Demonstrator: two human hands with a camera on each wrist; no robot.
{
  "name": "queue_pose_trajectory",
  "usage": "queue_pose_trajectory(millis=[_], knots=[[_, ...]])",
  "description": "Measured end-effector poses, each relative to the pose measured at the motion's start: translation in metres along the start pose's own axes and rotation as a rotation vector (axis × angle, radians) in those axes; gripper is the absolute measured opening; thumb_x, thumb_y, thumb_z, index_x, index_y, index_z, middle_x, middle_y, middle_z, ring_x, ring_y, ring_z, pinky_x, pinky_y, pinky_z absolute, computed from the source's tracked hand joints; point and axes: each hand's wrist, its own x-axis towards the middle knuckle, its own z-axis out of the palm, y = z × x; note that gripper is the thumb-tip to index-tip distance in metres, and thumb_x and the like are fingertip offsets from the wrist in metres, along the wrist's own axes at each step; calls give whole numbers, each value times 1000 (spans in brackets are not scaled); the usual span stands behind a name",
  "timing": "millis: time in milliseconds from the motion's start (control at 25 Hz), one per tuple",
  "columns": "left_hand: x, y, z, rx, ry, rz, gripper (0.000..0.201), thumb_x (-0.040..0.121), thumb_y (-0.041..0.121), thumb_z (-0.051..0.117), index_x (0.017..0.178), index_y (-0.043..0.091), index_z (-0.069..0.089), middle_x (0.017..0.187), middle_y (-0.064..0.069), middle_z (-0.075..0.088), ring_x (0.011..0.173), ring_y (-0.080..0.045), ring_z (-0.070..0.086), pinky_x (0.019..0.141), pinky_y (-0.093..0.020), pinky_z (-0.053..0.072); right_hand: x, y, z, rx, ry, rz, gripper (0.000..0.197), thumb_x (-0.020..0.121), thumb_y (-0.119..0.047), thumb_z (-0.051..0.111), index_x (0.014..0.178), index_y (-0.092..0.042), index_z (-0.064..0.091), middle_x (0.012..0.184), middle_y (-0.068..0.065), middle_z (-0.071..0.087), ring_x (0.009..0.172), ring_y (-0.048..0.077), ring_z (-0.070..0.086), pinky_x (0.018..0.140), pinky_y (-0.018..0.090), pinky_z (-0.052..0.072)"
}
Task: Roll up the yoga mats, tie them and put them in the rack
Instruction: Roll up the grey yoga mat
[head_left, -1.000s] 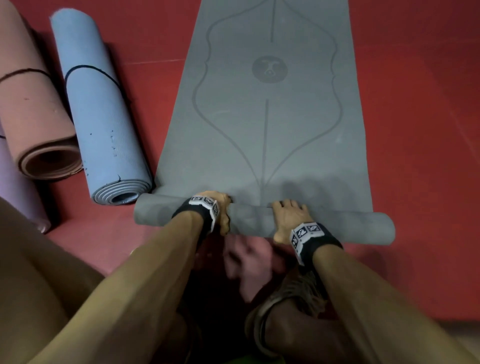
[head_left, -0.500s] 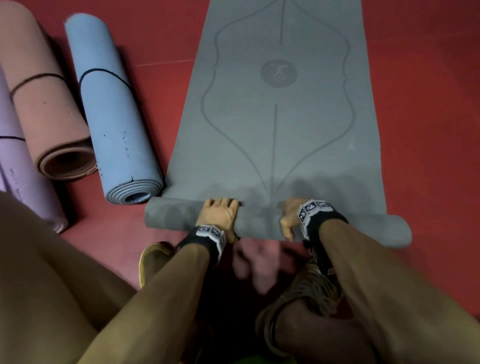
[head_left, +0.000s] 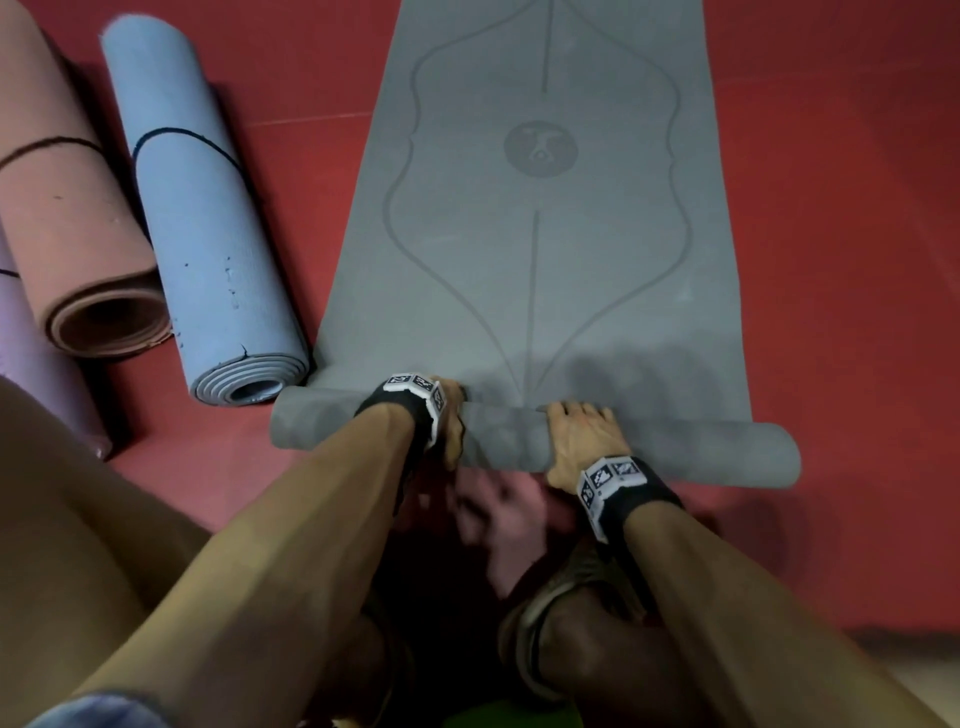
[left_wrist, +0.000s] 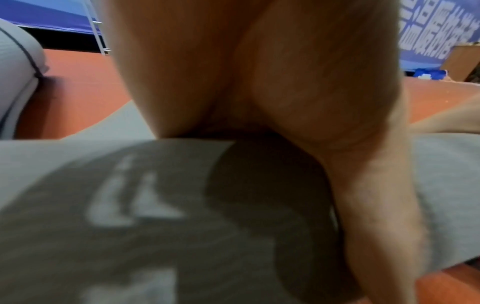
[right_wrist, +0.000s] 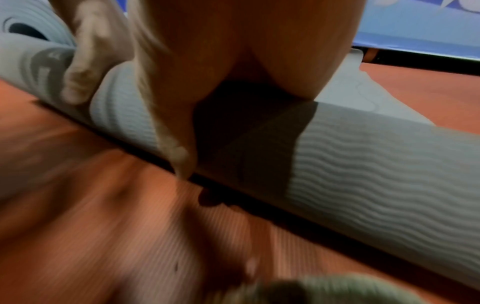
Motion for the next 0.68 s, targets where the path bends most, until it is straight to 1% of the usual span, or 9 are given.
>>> queue_pose_trajectory(millis=[120, 160, 240, 280, 360, 440, 520, 600, 680], knots=[[-6, -1, 2, -53, 22, 7, 64, 82, 24, 78, 139, 14, 50, 137, -7, 56, 124, -25, 55, 84, -24, 40, 12, 0, -18, 49, -116, -12, 63, 64, -23, 70, 126, -21, 58, 114, 5, 68, 108, 27, 64, 95, 33, 47], [-12, -2, 6, -45, 54, 22, 68, 80, 28, 79, 140, 17, 48, 137, -7, 55, 123, -25, 54, 87, -27, 41, 17, 0, -25, 58, -178, -4, 62, 59, -21, 73, 120, -23, 64, 108, 4, 71, 102, 27, 67, 89, 31, 51], [-24, -1, 20, 96, 183, 44, 84, 70, 43, 81, 141, 22, 42, 138, -4, 50, 126, -26, 49, 99, -36, 39, 25, 2, -37, 93, -309, 29, 62, 43, -23, 78, 105, -26, 72, 91, 1, 74, 86, 24, 71, 73, 29, 58], [-29, 0, 29, 180, 255, 47, 89, 66, 48, 80, 141, 23, 39, 138, -3, 48, 126, -26, 46, 103, -38, 35, 29, 3, -41, 126, -371, 31, 64, 35, -24, 80, 98, -26, 74, 83, 0, 74, 78, 22, 72, 67, 30, 61], [-37, 6, 40, 253, 325, 34, 89, 65, 49, 78, 140, 21, 37, 137, -4, 48, 126, -25, 44, 105, -37, 31, 36, 5, -46, 166, -485, 18, 61, 29, -24, 84, 89, -21, 73, 77, 1, 74, 71, 22, 72, 62, 34, 62], [-38, 10, 38, 222, 297, 19, 85, 64, 47, 79, 136, 22, 41, 134, -4, 53, 125, -25, 49, 105, -36, 33, 39, 6, -43, 175, -524, 10, 62, 29, -25, 86, 89, -19, 73, 81, 2, 75, 72, 24, 73, 66, 38, 63], [-35, 12, 26, 183, 249, 16, 74, 65, 44, 82, 130, 25, 49, 127, -2, 61, 118, -24, 58, 100, -34, 41, 33, 9, -33, 188, -474, 26, 71, 32, -29, 86, 101, -24, 70, 95, 0, 75, 83, 24, 71, 75, 36, 61], [-32, 10, 12, 137, 179, 6, 60, 76, 33, 79, 130, 22, 54, 125, -5, 63, 113, -25, 62, 94, -34, 48, 22, 10, -23, 157, -349, 11, 81, 46, -35, 86, 122, -27, 59, 118, -2, 64, 108, 25, 62, 91, 34, 52], [-25, 6, 3, 46, 85, 14, 60, 82, 24, 77, 136, 16, 53, 131, -8, 59, 117, -26, 59, 95, -35, 49, 8, 10, -12, 83, -182, -53, 91, 58, -46, 83, 137, -26, 44, 133, 2, 51, 125, 27, 47, 105, 39, 39]])
